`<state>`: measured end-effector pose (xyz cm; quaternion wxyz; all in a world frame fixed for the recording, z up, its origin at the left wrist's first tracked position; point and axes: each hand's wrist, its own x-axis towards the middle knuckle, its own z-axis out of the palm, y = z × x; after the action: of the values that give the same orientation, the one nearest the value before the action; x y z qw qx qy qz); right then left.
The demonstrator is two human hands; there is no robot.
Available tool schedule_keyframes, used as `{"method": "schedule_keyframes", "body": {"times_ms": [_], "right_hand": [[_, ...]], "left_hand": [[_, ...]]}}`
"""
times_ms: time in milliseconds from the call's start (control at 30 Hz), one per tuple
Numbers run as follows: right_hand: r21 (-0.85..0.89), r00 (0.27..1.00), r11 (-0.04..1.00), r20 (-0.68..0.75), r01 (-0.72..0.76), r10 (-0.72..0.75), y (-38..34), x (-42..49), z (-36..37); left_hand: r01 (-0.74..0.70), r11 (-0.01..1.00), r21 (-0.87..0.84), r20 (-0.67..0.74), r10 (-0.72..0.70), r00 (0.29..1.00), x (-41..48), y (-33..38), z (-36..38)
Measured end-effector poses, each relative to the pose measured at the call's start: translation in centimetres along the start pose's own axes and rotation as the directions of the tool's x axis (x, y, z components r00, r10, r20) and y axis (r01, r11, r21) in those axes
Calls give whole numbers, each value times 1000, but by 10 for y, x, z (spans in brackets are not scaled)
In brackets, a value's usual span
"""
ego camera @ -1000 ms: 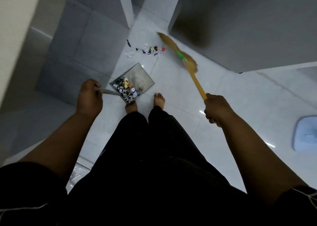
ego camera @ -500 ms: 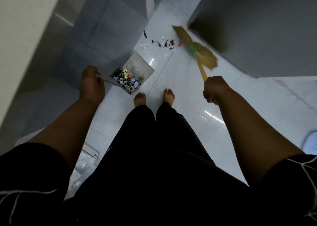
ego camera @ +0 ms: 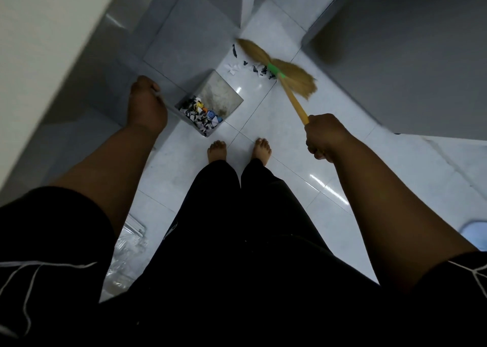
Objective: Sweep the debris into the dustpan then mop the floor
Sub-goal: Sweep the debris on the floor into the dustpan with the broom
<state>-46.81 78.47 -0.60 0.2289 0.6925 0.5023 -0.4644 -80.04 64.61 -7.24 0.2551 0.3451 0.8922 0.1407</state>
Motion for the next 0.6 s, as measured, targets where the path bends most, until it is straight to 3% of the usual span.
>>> {"method": "schedule_keyframes", "body": {"times_ms": [67, 200, 400, 600], "right_hand": [[42, 999, 999, -45, -23, 24, 2, -1, -10], [17, 996, 1000, -94, -12, 13, 4, 4, -22], [-263, 993, 963, -80, 64, -88, -31, 30, -17], [-633, 981, 757, 13, 160, -196, -13, 18, -19]], "left_hand": [[-11, 998, -67, -10, 10, 1000, 1, 0, 1], [38, 999, 30, -34, -37, 999, 3, -3, -3], [33, 997, -71, -45, -37, 998, -5, -6, 1], [45, 998, -44, -46, -47, 998, -3, -3, 6]]}}
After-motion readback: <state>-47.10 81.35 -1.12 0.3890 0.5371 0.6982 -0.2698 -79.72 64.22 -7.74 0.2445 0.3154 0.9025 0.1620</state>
